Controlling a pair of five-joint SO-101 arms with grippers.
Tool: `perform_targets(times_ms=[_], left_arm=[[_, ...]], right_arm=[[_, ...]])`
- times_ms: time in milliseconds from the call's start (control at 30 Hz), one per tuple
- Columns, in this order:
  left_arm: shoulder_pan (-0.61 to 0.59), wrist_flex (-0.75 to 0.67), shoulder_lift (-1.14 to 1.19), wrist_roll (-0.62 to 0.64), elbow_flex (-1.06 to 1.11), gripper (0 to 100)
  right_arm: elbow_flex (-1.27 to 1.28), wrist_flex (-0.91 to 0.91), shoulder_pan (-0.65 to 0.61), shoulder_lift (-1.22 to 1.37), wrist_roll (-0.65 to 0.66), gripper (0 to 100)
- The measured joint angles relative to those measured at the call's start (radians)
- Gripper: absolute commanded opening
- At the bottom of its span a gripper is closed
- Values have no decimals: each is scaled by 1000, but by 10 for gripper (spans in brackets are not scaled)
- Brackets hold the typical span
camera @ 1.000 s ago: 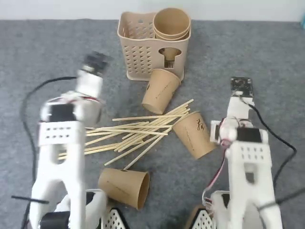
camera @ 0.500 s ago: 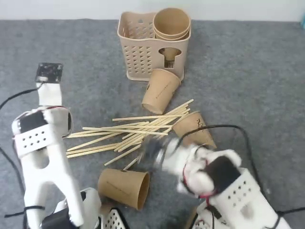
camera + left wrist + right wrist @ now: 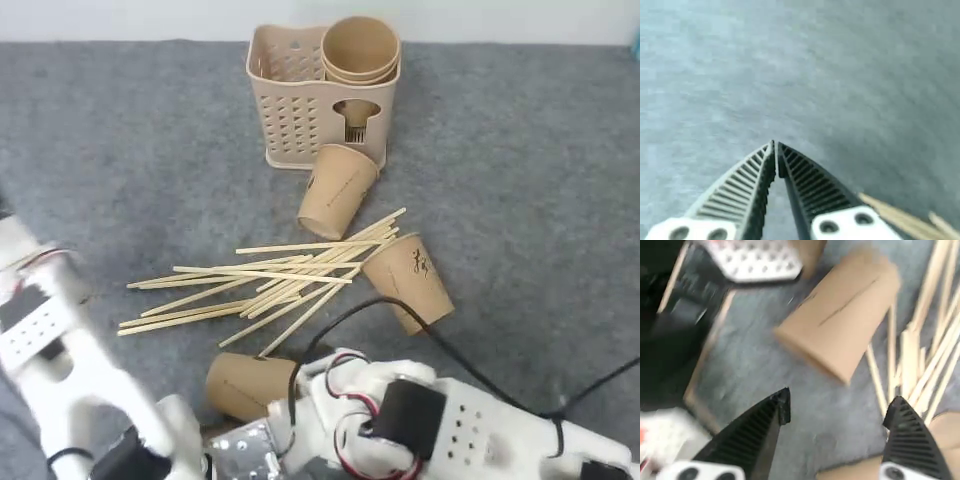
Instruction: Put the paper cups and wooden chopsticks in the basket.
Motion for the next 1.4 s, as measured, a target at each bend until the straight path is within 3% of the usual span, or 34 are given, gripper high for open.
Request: perform_targets(times_ms=[267, 433, 1167, 1267, 1400], left_arm=[[-239, -126, 0, 152, 0, 12], [-310, -167, 0, 166, 0, 12], [-301, -167, 0, 172, 35, 12], [-278, -167, 0, 172, 58, 12], [-256, -167, 0, 172, 72, 12]], right_arm=[[224, -307, 0, 0, -78, 314], [276, -399, 34, -8, -87, 314], [345, -480, 74, 2, -81, 313], [353, -526, 74, 2, -144, 238], [400, -601, 74, 3, -172, 0]])
